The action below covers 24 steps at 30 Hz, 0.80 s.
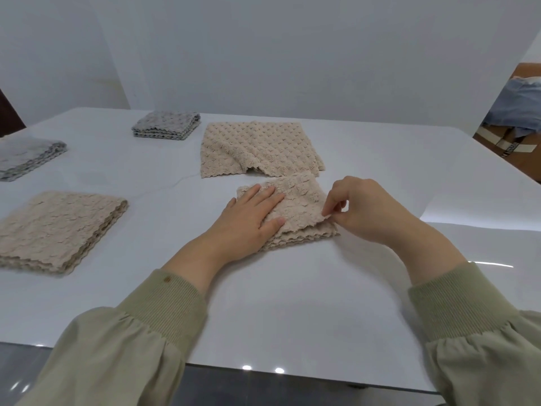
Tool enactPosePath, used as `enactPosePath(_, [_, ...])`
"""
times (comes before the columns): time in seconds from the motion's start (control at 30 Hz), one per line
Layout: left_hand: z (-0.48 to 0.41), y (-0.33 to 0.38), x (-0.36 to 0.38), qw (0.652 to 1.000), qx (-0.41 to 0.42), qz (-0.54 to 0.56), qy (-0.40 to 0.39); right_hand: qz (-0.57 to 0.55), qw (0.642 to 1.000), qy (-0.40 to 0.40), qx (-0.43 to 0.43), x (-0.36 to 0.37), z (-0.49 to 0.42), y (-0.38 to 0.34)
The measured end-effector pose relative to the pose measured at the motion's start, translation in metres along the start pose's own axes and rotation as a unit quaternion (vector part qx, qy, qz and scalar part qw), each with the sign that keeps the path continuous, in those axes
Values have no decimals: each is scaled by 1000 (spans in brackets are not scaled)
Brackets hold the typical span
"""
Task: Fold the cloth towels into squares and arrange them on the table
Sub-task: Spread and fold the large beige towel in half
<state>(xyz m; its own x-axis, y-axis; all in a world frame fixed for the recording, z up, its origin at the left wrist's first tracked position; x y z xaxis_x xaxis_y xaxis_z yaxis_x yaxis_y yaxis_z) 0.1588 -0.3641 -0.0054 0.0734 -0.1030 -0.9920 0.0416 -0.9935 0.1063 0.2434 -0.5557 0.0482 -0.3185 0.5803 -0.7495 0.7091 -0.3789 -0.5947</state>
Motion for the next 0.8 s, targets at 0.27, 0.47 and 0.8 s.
enactPosePath(0.27, [-2, -11, -1, 998, 38, -16, -51, 21, 990, -113, 79, 5, 0, 10])
enactPosePath(0.47, [-2, -7, -1, 997, 34, -27, -57, -77, 982, 172, -16, 16, -16, -13])
enactPosePath(0.8, [-7, -30, -18, 936, -125, 302, 129, 94, 989, -67, 89, 73, -41, 7])
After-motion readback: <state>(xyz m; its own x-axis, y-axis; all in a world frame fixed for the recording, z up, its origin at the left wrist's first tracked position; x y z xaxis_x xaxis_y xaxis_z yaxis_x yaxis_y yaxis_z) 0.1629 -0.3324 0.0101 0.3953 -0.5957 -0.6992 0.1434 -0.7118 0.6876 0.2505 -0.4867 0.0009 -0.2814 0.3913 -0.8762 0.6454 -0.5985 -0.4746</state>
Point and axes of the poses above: each hand's wrist, its own z-axis away from the middle knuckle, its own x-axis out of the palm, y = z × x, the point moved 2 cm from there along -z, towards the middle knuckle, and after that the axes turned 15 degrees about -z, right-handed, at the moved point
